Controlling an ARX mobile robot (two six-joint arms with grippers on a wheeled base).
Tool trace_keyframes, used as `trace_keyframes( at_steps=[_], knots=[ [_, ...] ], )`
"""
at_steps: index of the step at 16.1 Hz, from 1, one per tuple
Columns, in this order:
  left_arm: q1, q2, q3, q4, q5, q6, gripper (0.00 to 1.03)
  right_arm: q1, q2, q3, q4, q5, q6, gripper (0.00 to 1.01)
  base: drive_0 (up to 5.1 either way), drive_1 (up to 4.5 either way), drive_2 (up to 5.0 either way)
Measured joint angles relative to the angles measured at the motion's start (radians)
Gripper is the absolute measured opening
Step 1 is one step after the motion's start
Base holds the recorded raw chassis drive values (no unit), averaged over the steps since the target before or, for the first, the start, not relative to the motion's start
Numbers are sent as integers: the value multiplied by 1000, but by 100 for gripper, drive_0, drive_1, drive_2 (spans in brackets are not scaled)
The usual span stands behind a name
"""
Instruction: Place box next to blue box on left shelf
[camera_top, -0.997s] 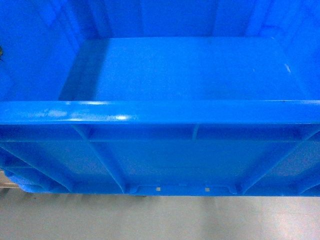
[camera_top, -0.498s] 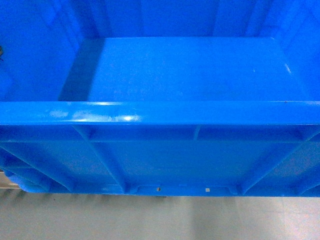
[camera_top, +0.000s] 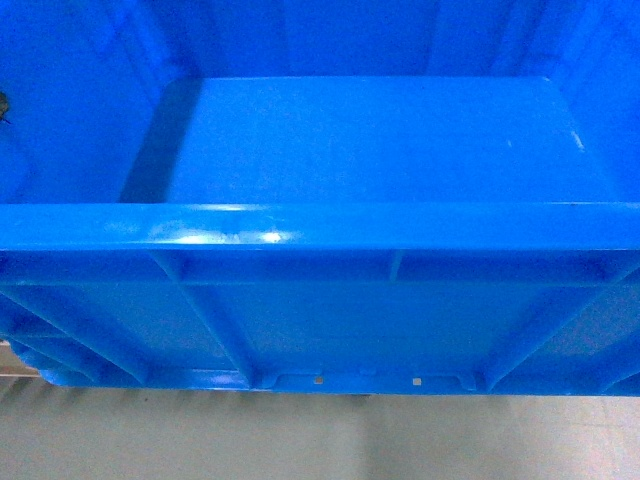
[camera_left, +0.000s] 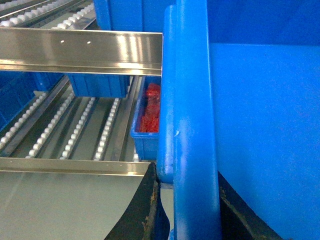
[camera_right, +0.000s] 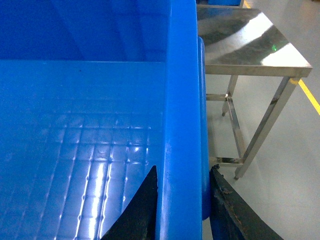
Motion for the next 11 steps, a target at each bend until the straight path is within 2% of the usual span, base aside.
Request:
trace_keyframes(
  at_steps=[11],
  knots=[
    [0, 0, 0, 0, -1, 0, 18, 0, 1, 0, 2, -1, 0, 21, -503, 242, 242]
  ],
)
